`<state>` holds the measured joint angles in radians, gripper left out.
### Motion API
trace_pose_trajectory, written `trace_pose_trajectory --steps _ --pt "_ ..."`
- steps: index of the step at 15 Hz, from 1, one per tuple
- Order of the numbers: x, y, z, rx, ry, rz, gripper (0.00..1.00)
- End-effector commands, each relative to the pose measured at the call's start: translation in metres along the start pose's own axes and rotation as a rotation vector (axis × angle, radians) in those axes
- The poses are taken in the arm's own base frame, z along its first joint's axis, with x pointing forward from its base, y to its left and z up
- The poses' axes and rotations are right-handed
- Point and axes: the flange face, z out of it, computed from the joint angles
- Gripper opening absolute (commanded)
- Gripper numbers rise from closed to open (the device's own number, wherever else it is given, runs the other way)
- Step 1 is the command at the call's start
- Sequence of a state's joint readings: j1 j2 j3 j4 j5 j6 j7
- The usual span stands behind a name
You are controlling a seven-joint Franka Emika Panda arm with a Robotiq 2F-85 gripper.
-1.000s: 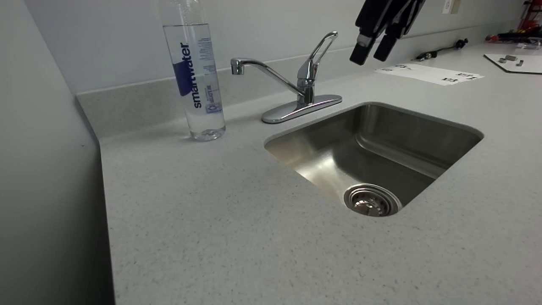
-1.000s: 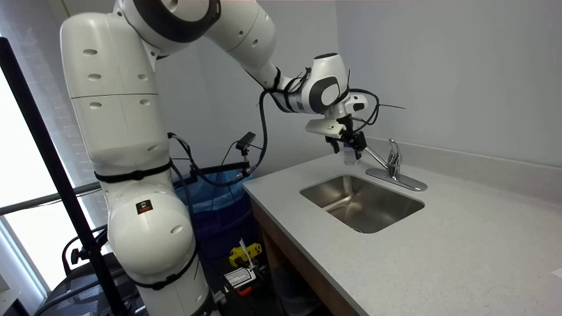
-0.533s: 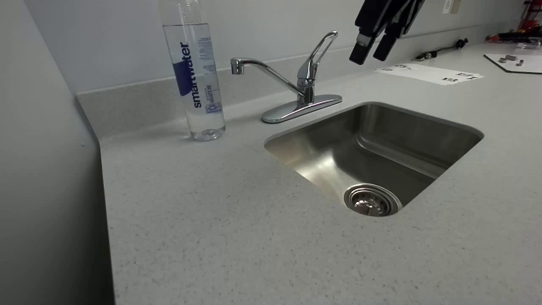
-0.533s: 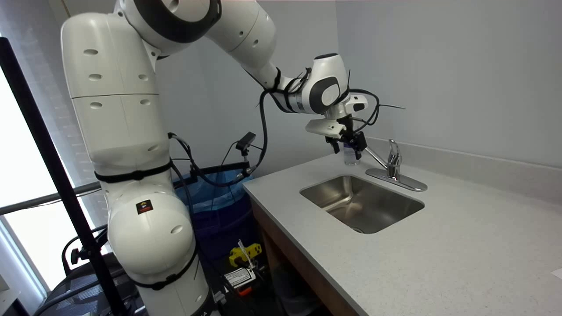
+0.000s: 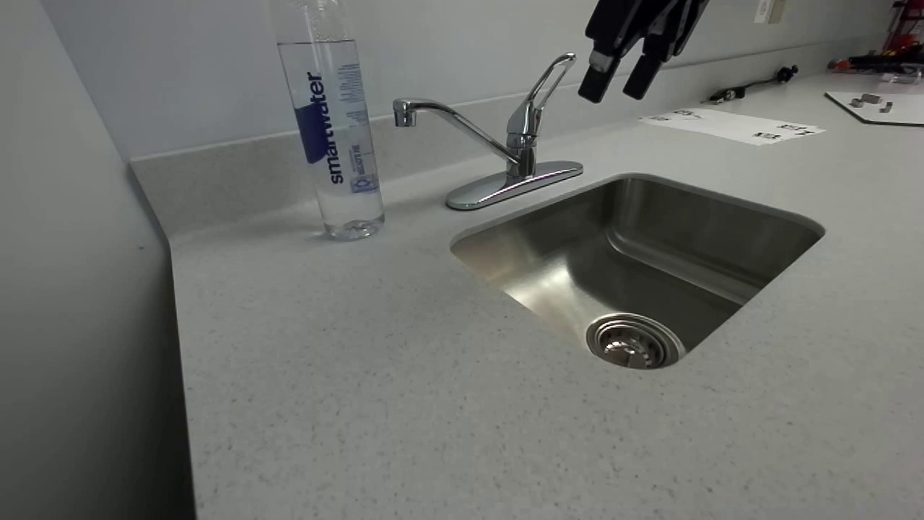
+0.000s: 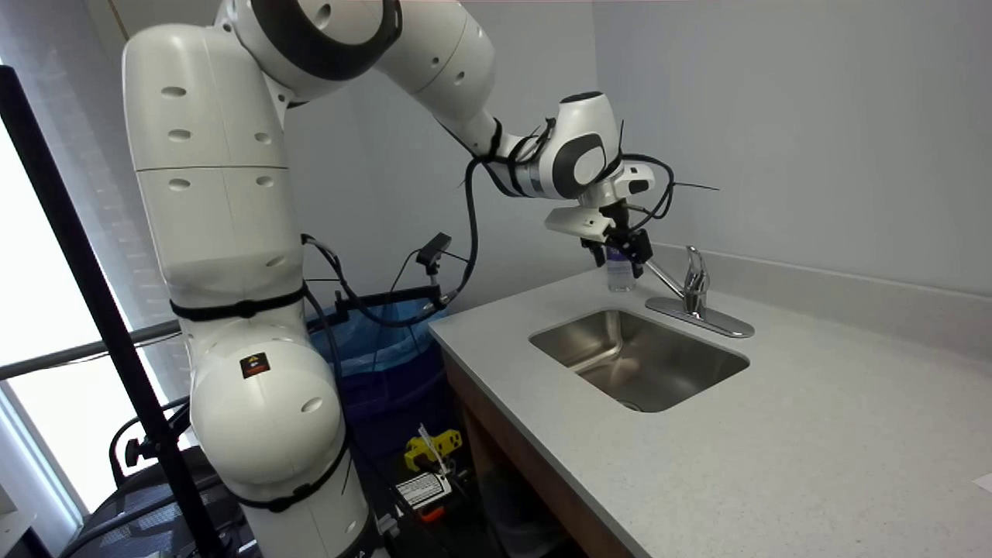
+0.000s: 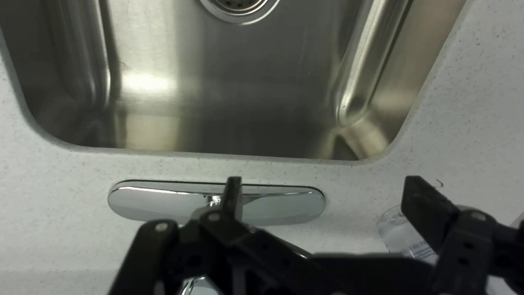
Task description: Slide the tap to the center of the sink and press down the tap handle
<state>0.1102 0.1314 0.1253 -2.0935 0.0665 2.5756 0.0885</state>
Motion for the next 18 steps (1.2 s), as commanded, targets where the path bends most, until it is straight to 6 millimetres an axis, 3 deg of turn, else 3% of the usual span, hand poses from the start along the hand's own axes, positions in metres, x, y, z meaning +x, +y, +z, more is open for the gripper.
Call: trace_pose_trajectory --steps 1,6,14,15,18 --pt "0.027 -0.004 0.012 0.007 0.046 0.021 1.0" --pt "0.055 -0.013 0.031 0.036 0.087 0.068 1.0" --pt "0.092 -0.04 0.041 0.07 0.21 0.091 1.0" --pt "0.078 -0.034 0.037 0.071 0.17 0.083 1.0" --pt "0.078 -0.035 0.04 0.072 0.168 0.083 1.0"
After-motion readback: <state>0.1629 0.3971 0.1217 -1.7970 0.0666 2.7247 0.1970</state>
